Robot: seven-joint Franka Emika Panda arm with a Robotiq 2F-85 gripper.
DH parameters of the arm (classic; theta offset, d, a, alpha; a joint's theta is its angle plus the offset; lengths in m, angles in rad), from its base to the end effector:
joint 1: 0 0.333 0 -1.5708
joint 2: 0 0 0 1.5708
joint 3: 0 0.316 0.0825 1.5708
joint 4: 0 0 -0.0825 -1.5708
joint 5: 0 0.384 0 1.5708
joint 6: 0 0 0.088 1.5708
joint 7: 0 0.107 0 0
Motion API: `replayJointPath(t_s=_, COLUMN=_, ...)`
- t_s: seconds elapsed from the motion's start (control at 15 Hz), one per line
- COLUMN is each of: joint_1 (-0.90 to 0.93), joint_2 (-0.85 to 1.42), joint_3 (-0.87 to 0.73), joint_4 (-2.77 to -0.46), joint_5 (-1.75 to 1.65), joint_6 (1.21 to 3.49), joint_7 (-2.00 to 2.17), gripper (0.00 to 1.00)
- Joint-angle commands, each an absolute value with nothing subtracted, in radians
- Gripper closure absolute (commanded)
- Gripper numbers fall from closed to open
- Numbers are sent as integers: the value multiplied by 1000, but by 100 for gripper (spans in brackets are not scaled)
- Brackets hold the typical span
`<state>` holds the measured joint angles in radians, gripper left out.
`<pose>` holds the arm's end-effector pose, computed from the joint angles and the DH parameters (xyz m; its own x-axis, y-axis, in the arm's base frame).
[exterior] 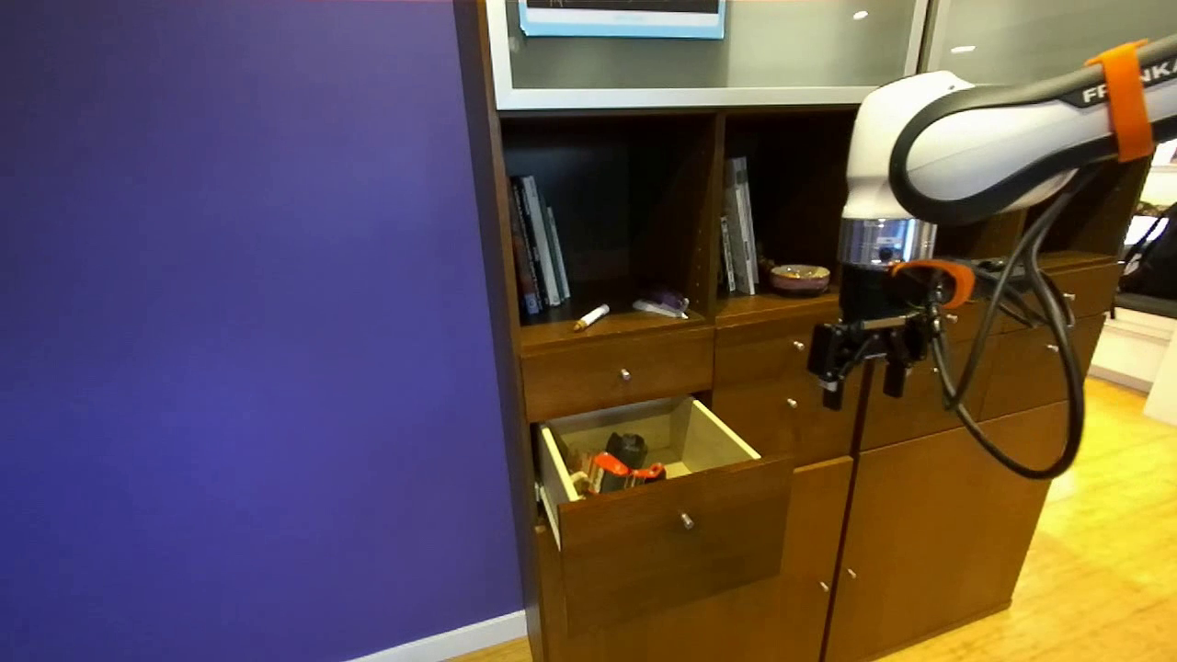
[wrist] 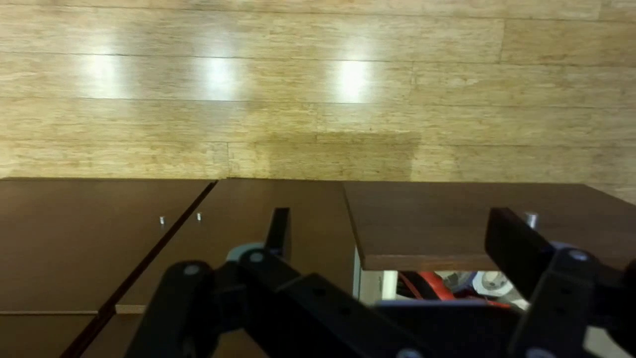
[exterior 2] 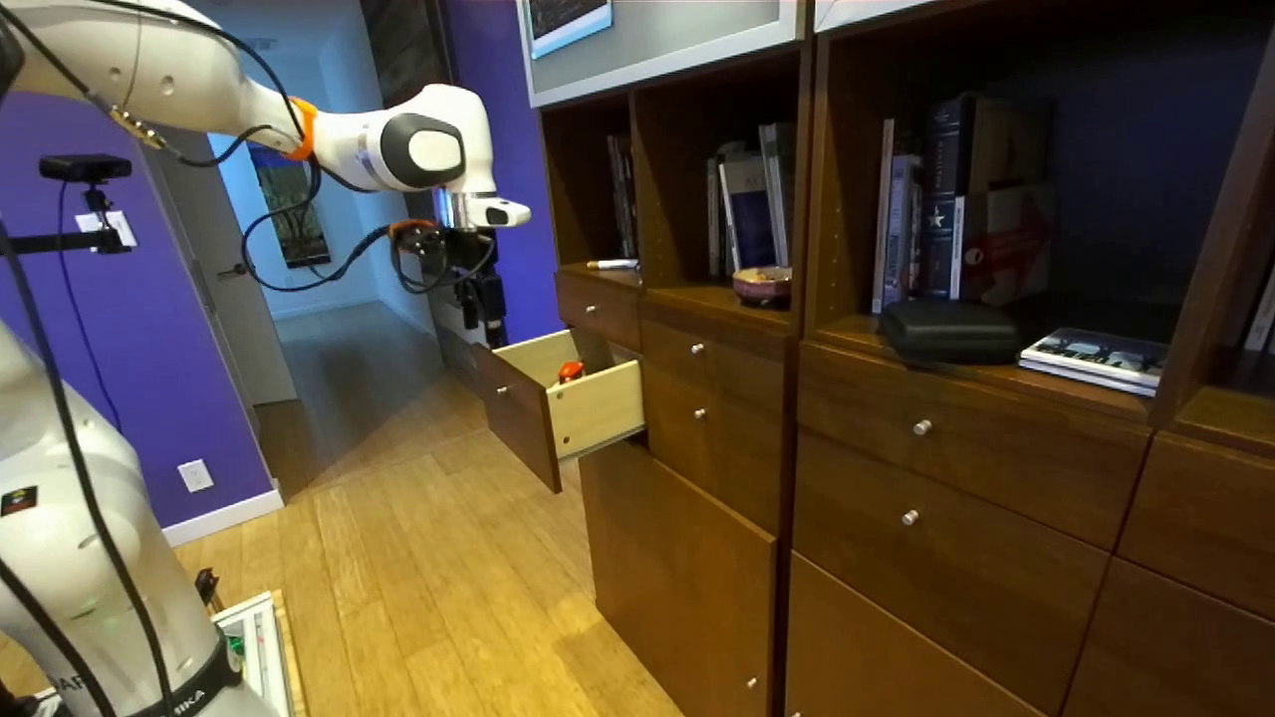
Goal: Open the top left drawer
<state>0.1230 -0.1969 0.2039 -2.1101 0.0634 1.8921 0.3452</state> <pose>0.4658 0.1677 0.4968 0.9986 -0.0432 -0.0302 -0.0435 -0.9990 -0.0104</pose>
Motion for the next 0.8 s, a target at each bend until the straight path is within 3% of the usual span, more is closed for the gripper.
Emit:
replayJointPath(t_s=0.0, joint_1=142, joint_2=-13, joint_3=245, joint_4=-1927, joint_5=11, joint_6=1943, joint_7=475, gripper=0)
replayJointPath(t_s=0.47, joint_1=263, joint_2=306, joint_3=228, joint_4=-1571, joint_5=-127, joint_6=1946, joint_7=630, gripper=0)
replayJointPath(t_s=0.53, joint_1=239, joint_2=211, joint_3=214, joint_4=-1700, joint_5=-71, joint_6=1970, joint_7=562, gripper=0)
replayJointPath(t_s=0.73, joint_1=279, joint_2=292, joint_3=207, joint_4=-1609, joint_5=-94, joint_6=1970, joint_7=600, gripper=0)
